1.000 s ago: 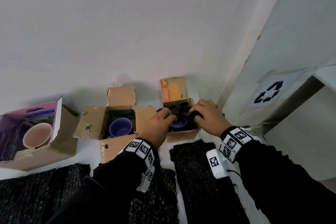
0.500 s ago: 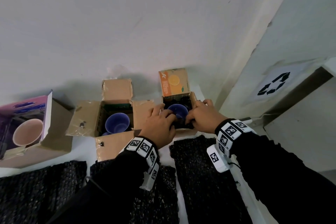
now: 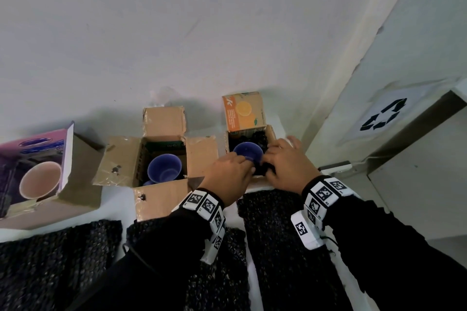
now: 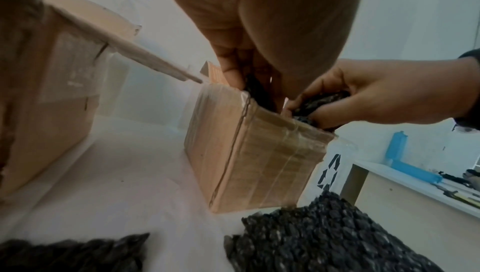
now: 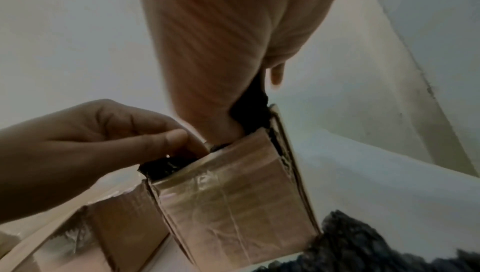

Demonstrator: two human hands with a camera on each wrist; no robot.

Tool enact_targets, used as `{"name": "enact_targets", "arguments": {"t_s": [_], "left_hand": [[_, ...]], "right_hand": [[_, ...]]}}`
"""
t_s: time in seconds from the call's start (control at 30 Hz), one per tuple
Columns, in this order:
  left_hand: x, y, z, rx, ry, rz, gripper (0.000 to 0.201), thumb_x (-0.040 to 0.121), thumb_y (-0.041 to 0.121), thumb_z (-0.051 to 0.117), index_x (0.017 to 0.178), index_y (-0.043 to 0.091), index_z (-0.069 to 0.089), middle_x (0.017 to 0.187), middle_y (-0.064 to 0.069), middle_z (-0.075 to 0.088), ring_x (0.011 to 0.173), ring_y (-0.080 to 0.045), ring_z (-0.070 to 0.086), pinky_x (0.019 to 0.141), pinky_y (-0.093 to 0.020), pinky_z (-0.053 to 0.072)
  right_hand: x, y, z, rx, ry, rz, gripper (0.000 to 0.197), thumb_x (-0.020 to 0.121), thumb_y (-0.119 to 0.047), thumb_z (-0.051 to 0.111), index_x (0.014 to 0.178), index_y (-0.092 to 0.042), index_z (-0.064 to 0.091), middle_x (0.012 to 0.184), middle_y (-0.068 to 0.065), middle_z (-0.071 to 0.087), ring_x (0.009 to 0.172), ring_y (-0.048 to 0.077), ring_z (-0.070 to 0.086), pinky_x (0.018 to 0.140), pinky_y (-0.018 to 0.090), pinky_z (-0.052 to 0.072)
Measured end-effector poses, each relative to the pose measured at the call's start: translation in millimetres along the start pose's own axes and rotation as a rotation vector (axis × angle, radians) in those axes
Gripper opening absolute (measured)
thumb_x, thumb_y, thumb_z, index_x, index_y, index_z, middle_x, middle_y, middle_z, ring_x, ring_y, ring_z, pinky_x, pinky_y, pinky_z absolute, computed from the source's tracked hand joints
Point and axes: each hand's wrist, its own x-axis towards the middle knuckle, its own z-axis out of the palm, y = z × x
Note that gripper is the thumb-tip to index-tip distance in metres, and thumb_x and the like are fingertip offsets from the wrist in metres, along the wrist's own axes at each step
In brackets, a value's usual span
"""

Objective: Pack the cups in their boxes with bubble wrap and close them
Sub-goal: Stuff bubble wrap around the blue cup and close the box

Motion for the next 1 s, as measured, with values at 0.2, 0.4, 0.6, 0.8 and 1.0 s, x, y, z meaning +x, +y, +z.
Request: {"name": "enact_targets", "arguments": {"t_s": [0.2, 0.4, 0.6, 0.8, 1.0], "left_hand": [[-16.3, -3.6, 10.1, 0.118, 0.057, 0.052, 0.033, 0.090, 0.043, 0.042, 0.098, 0.028, 0.069, 0.097, 0.004, 0.059, 0.097, -0.023, 0.046, 0.083, -0.040, 0.035], [-20.8, 5.3, 12.6, 0.182, 0.132, 0.016, 0.025, 0.096, 0.041, 0.042, 0.092, 0.025, 0.061, 0.086, 0.007, 0.064, 0.091, -0.022, 0.050, 0.082, -0.041, 0.030], [-24.9, -0.8, 10.6, 0.164, 0.090, 0.005, 0.032, 0.091, 0.049, 0.044, 0.083, 0.026, 0.064, 0.091, 0.007, 0.063, 0.103, -0.022, 0.052, 0.092, -0.046, 0.030], [-26.7, 4.2, 9.1, 0.264, 0.073, -0.085, 0.015, 0.076, 0.035, 0.073, 0.083, 0.025, 0.064, 0.085, 0.004, 0.060, 0.094, -0.028, 0.050, 0.084, -0.044, 0.030], [-26.9, 6.2, 7.1, 0.241, 0.067, -0.100, 0.016, 0.071, 0.025, 0.077, 0.079, 0.024, 0.063, 0.080, 0.007, 0.064, 0.100, -0.027, 0.055, 0.090, -0.047, 0.029]], "right_hand": [[-3.7, 5.8, -3.6, -0.044, 0.091, 0.058, 0.026, 0.080, -0.019, 0.058, 0.094, -0.038, 0.070, 0.098, -0.006, 0.052, 0.099, 0.023, 0.044, 0.083, 0.039, 0.022], [-6.4, 2.3, 1.6, -0.109, 0.055, 0.002, 0.012, 0.071, -0.018, 0.054, 0.073, -0.029, 0.058, 0.079, -0.012, 0.057, 0.095, 0.018, 0.049, 0.099, 0.048, 0.022], [-13.3, 12.5, 3.6, -0.130, 0.028, -0.052, 0.029, 0.080, -0.044, 0.034, 0.087, -0.030, 0.059, 0.085, -0.012, 0.064, 0.120, 0.019, 0.042, 0.110, 0.058, 0.006], [-8.8, 4.2, 10.9, -0.121, 0.028, -0.044, 0.048, 0.091, -0.054, 0.024, 0.092, -0.031, 0.066, 0.099, -0.009, 0.065, 0.126, 0.017, 0.042, 0.110, 0.056, 0.003], [-8.4, 1.0, 20.3, -0.091, 0.000, -0.156, 0.053, 0.091, -0.065, 0.023, 0.098, -0.031, 0.063, 0.099, -0.012, 0.066, 0.103, 0.014, 0.054, 0.100, 0.046, 0.018]]}}
